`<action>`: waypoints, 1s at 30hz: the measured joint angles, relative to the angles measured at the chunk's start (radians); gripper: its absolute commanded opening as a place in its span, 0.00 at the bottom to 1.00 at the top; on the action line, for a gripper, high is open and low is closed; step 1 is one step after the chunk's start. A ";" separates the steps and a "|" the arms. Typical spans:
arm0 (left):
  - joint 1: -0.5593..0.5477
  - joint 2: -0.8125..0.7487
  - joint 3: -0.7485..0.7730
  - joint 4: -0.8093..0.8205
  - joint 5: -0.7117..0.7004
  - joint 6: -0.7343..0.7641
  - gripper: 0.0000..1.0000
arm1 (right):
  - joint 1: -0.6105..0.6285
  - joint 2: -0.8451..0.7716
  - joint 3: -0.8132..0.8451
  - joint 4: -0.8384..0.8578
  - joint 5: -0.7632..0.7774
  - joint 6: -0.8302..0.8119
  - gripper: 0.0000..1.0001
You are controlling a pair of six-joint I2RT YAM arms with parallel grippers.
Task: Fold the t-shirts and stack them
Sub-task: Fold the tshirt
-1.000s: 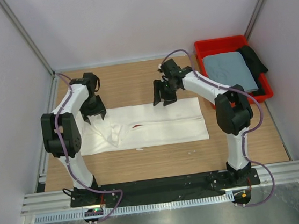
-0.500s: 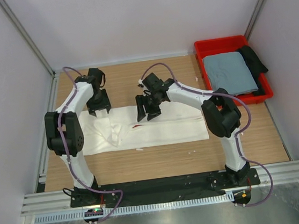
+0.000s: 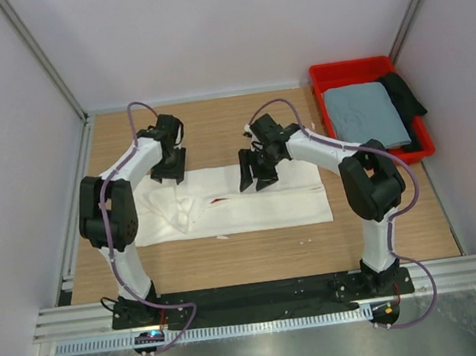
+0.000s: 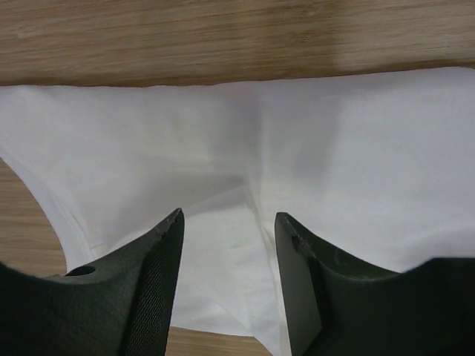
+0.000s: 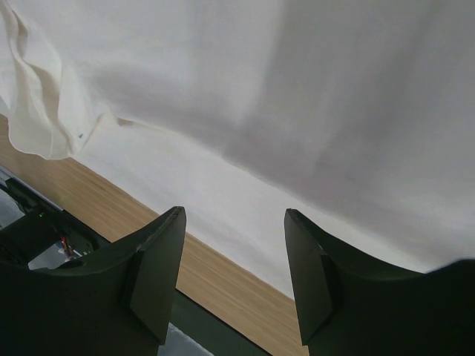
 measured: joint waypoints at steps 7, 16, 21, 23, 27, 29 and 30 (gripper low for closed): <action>0.010 0.008 0.000 0.024 -0.005 0.055 0.47 | -0.007 -0.025 -0.004 0.009 -0.019 -0.011 0.62; 0.008 0.050 0.018 0.018 -0.017 0.060 0.43 | -0.009 -0.029 -0.029 0.018 -0.031 -0.019 0.62; 0.008 0.061 0.018 0.015 -0.019 0.058 0.38 | -0.011 -0.037 -0.043 0.020 -0.035 -0.023 0.62; 0.008 0.068 0.018 0.014 -0.021 0.058 0.38 | -0.011 -0.040 -0.043 0.021 -0.037 -0.023 0.61; 0.007 0.074 0.017 0.008 -0.021 0.057 0.34 | -0.011 -0.042 -0.043 0.021 -0.039 -0.023 0.62; 0.005 0.074 0.017 0.006 -0.024 0.056 0.32 | -0.011 -0.042 -0.043 0.021 -0.040 -0.023 0.62; 0.004 0.074 0.017 0.006 -0.025 0.055 0.31 | -0.011 -0.042 -0.043 0.022 -0.042 -0.023 0.61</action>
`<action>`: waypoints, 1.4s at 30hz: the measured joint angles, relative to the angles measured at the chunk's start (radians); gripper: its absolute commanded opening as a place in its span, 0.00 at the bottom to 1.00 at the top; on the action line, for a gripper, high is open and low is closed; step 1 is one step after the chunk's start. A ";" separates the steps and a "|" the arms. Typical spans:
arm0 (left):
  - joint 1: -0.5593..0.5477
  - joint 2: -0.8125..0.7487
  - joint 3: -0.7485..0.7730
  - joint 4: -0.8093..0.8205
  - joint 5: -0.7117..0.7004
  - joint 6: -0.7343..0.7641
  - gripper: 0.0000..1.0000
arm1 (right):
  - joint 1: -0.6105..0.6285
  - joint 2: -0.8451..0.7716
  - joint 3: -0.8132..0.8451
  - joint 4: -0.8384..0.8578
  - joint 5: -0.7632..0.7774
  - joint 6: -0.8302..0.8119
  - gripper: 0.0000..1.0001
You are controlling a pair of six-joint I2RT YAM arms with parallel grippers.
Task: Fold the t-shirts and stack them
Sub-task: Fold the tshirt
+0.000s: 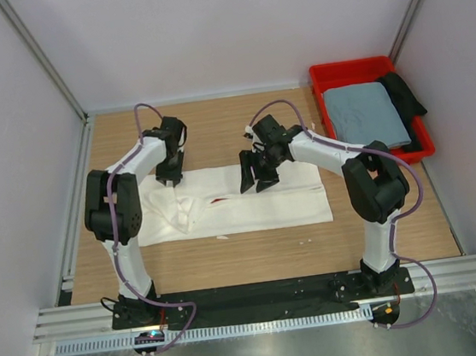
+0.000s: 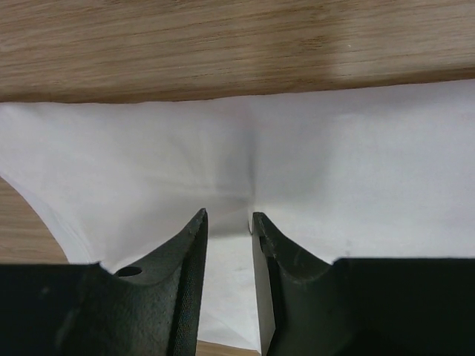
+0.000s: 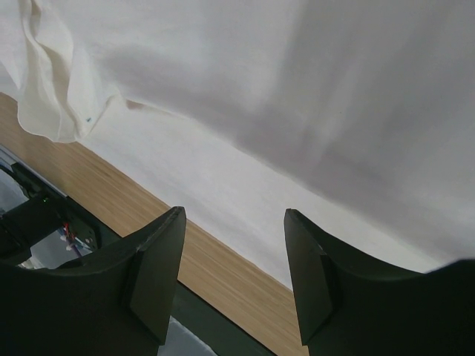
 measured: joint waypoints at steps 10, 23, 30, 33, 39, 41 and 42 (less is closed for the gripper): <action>-0.024 0.000 -0.013 -0.015 -0.018 -0.008 0.37 | 0.000 0.000 -0.011 0.021 -0.009 0.001 0.62; -0.024 0.006 -0.019 -0.052 -0.109 -0.050 0.00 | 0.000 0.000 -0.016 0.026 -0.025 0.011 0.61; -0.024 -0.109 -0.076 -0.104 -0.160 -0.157 0.00 | 0.038 0.012 0.038 0.025 -0.028 -0.004 0.62; -0.024 -0.232 -0.140 -0.144 -0.179 -0.229 0.00 | 0.098 0.025 0.064 0.039 -0.033 -0.008 0.64; -0.024 -0.403 -0.284 -0.224 -0.194 -0.382 0.00 | 0.248 0.087 0.132 0.086 -0.057 -0.015 0.71; -0.023 -0.418 -0.324 -0.246 -0.195 -0.416 0.00 | 0.301 0.109 0.146 0.112 -0.061 -0.023 0.72; -0.022 -0.418 -0.341 -0.256 -0.195 -0.427 0.00 | 0.327 0.119 0.151 0.126 -0.061 -0.031 0.72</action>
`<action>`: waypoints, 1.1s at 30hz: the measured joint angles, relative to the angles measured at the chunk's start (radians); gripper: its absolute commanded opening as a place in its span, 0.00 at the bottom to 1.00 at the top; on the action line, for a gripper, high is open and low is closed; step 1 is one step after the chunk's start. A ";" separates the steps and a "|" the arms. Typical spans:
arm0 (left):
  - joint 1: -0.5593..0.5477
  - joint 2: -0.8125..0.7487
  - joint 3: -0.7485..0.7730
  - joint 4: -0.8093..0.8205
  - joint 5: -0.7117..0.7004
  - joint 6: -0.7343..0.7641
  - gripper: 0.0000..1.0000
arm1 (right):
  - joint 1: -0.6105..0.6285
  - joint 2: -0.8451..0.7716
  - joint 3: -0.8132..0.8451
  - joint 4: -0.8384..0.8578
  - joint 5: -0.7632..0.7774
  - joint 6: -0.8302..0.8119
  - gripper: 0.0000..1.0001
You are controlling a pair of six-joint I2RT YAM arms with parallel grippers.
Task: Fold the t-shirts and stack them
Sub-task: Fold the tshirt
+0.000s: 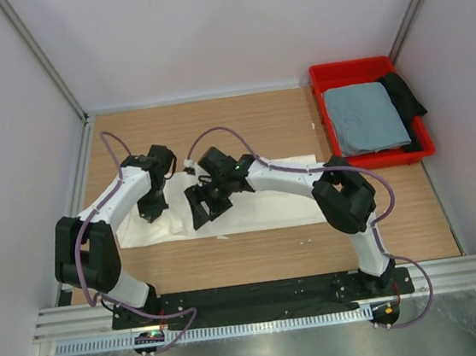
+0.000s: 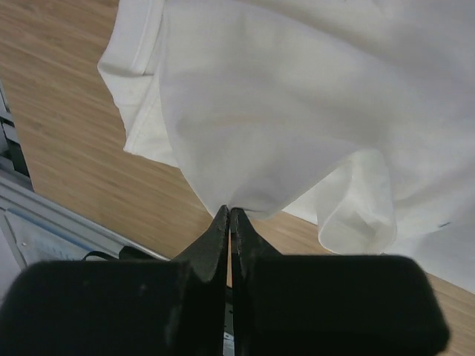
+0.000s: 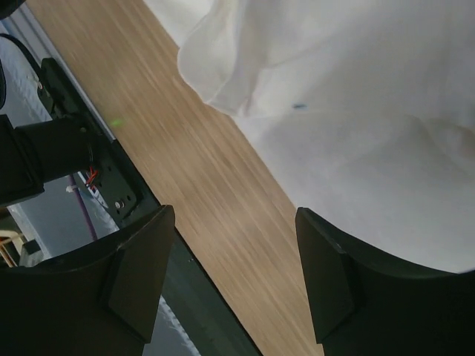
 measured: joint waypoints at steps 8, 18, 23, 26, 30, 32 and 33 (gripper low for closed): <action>0.029 0.000 -0.012 -0.014 0.005 -0.043 0.00 | 0.142 0.032 -0.059 0.181 0.111 -0.061 0.56; 0.111 -0.040 -0.003 -0.015 0.079 -0.074 0.00 | 0.165 0.030 -0.182 0.436 0.305 -0.055 0.43; 0.142 -0.047 -0.005 -0.011 0.119 -0.075 0.00 | 0.181 0.030 -0.175 0.487 0.328 -0.053 0.43; 0.159 -0.047 -0.007 -0.011 0.142 -0.075 0.00 | 0.190 0.030 -0.175 0.501 0.330 -0.047 0.43; 0.172 -0.047 -0.010 -0.003 0.163 -0.074 0.00 | 0.201 0.030 -0.175 0.515 0.335 -0.040 0.44; 0.184 -0.047 -0.016 0.000 0.175 -0.074 0.00 | 0.207 0.033 -0.171 0.516 0.336 -0.036 0.43; 0.189 -0.047 -0.019 0.001 0.179 -0.074 0.00 | 0.209 0.039 -0.163 0.517 0.335 -0.033 0.43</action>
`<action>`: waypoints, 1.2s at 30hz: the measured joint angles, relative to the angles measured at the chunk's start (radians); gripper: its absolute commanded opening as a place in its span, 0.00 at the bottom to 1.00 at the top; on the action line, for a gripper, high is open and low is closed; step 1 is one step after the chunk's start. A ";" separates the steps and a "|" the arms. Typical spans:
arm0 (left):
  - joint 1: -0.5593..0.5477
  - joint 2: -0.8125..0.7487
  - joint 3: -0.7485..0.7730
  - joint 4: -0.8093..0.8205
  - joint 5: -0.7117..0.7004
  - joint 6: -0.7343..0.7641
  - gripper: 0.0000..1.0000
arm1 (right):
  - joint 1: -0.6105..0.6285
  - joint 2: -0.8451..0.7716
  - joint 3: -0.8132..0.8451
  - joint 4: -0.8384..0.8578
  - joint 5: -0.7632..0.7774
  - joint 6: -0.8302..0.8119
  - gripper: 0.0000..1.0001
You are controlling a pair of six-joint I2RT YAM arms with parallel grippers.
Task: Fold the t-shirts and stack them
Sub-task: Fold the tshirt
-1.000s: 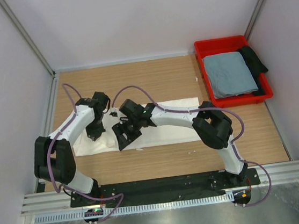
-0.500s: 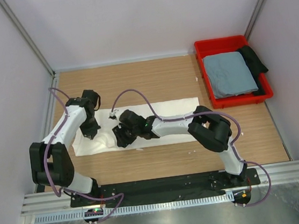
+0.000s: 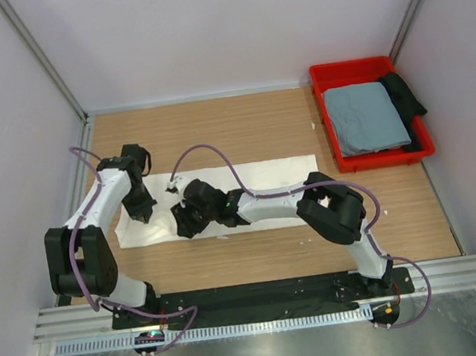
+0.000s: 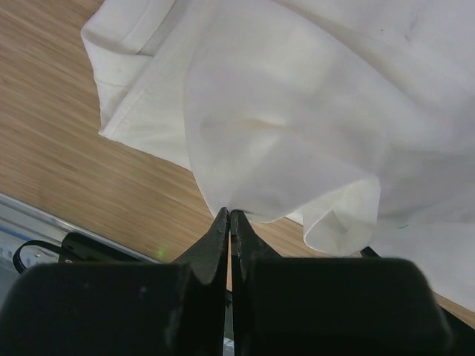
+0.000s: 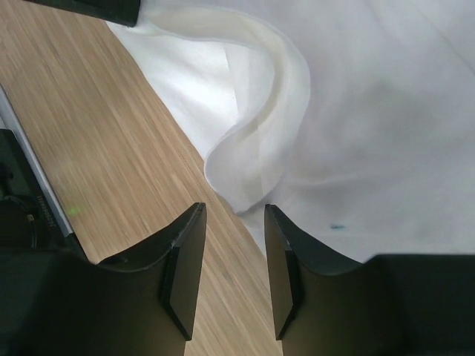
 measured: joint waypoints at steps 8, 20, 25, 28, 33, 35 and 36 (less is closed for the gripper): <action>0.039 0.000 -0.006 0.003 0.030 0.000 0.00 | 0.006 0.053 0.042 -0.002 0.000 0.007 0.37; 0.090 -0.019 -0.037 -0.010 0.042 -0.031 0.00 | 0.008 0.064 0.086 -0.056 -0.051 0.000 0.01; 0.164 -0.054 -0.092 -0.049 0.045 -0.076 0.00 | 0.008 0.058 0.089 -0.095 -0.149 0.004 0.01; 0.200 -0.060 -0.109 -0.064 0.051 -0.095 0.00 | 0.008 0.052 0.088 -0.111 -0.189 0.006 0.01; 0.230 -0.061 -0.114 -0.076 0.066 -0.113 0.00 | 0.007 0.048 0.088 -0.138 -0.216 0.005 0.01; 0.235 -0.071 -0.122 -0.082 0.088 -0.130 0.00 | 0.003 0.048 0.088 -0.149 -0.217 0.007 0.02; 0.236 -0.082 -0.131 -0.085 0.103 -0.141 0.00 | -0.001 0.048 0.088 -0.154 -0.218 0.009 0.01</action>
